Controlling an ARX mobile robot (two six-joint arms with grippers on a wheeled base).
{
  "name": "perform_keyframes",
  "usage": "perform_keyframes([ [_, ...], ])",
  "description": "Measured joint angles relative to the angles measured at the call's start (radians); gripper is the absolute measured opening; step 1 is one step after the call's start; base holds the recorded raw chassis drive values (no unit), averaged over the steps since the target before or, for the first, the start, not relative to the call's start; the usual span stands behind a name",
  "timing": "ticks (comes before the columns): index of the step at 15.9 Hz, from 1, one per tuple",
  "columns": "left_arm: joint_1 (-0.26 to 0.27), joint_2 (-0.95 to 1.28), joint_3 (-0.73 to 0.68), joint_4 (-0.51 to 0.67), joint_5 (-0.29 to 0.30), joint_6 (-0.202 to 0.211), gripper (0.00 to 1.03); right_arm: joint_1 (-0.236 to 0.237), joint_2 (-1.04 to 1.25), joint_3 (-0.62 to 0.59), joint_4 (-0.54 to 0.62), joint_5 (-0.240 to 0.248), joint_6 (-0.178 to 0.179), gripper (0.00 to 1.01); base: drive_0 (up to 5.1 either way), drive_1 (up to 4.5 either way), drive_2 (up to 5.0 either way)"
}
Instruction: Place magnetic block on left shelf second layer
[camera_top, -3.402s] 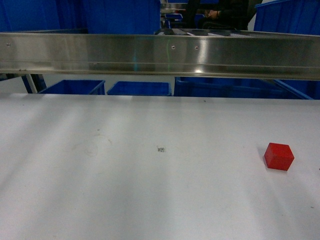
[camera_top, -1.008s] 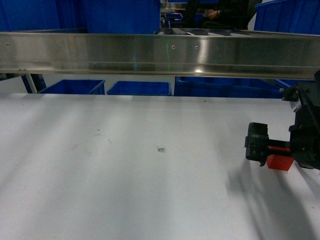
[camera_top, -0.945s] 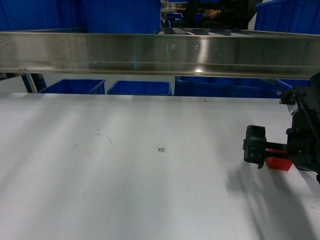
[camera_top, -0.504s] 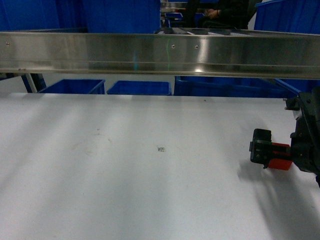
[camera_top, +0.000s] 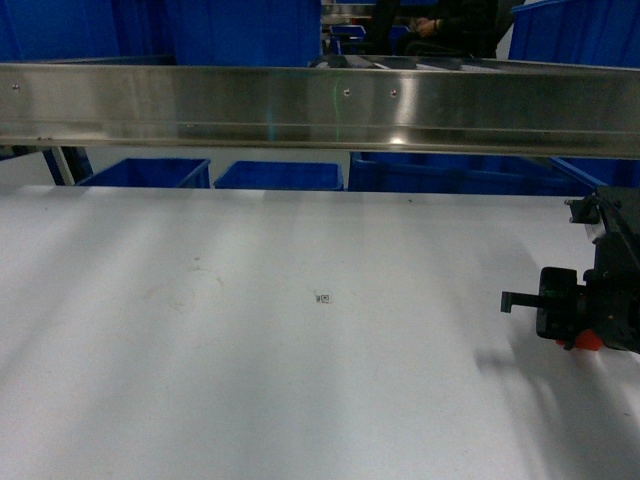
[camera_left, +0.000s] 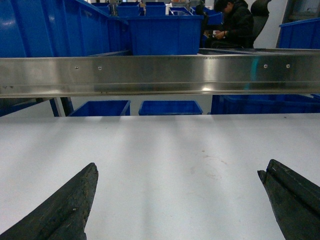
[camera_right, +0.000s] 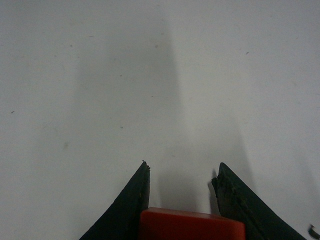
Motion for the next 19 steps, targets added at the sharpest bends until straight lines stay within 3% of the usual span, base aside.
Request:
perform_keyframes([
  [5, 0.000, 0.000, 0.000, 0.000, 0.000, 0.000, 0.98, 0.000, -0.492, -0.277, -0.009, -0.110, -0.111, 0.34, 0.0, 0.00, 0.0],
  [7, 0.000, 0.000, 0.000, 0.000, 0.000, 0.000, 0.98, -0.006, -0.702, -0.392, -0.084, -0.162, -0.148, 0.34, 0.0, 0.00, 0.0],
  [9, 0.000, 0.000, 0.000, 0.000, 0.000, 0.000, 0.98, -0.068, -0.893, -0.426, -0.185, -0.224, -0.169, 0.34, 0.0, 0.00, 0.0],
  [11, 0.000, 0.000, 0.000, 0.000, 0.000, 0.000, 0.98, -0.114, -0.962, -0.391, -0.202, -0.259, -0.175, 0.34, 0.0, 0.00, 0.0],
  [14, 0.000, 0.000, 0.000, 0.000, 0.000, 0.000, 0.98, -0.117, -0.941, -0.388, -0.218, -0.264, -0.177, 0.34, 0.0, 0.00, 0.0],
  [17, 0.000, 0.000, 0.000, 0.000, 0.000, 0.000, 0.98, -0.105, -0.993, -0.409, -0.172, -0.190, -0.226, 0.34, 0.0, 0.00, 0.0],
  [19, 0.000, 0.000, 0.000, 0.000, 0.000, 0.000, 0.98, -0.105, -0.999, -0.411, -0.171, -0.190, -0.239, 0.34, 0.0, 0.00, 0.0],
])
